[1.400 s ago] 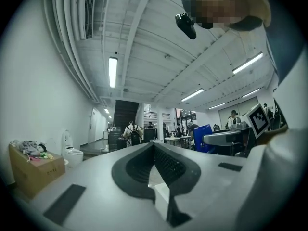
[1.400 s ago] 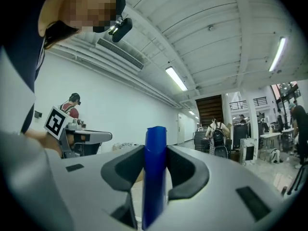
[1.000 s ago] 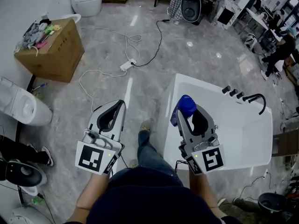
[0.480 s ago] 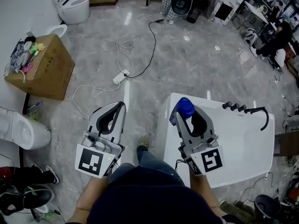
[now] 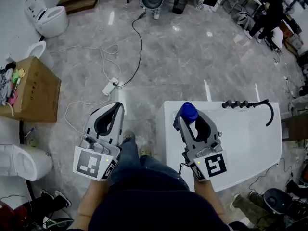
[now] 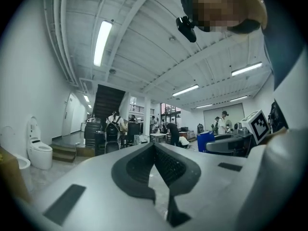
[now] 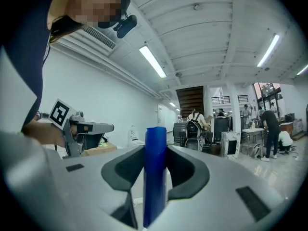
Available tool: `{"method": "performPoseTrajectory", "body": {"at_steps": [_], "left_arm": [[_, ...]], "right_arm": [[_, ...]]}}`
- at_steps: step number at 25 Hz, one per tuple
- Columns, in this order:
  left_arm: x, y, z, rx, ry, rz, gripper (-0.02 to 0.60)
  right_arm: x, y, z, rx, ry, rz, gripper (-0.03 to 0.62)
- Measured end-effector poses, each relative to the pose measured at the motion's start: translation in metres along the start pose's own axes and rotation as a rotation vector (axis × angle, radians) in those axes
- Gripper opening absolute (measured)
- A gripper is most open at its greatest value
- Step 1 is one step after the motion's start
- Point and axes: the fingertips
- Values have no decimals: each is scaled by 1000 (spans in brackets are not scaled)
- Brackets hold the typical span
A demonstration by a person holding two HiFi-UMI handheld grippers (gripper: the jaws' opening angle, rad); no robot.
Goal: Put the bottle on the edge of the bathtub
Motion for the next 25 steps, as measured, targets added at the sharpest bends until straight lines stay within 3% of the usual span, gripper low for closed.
{"method": "performPoseTrajectory", "body": {"at_steps": [7, 15, 25], "left_arm": [[9, -3, 100, 247, 44, 7, 23], [25, -8, 205, 674, 119, 10, 23], [69, -10, 252, 1020, 267, 10, 23]], "right_arm": [[21, -53, 21, 188, 47, 29, 160], [37, -97, 64, 491, 114, 78, 160], [67, -107, 87, 760, 219, 159, 160]]}}
Point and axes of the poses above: the fingertips, and each gripper's own axes: z forward along the fingers, y to its left, x out of its underside, and after that the axes turned 5 degrees about -z, right-handed
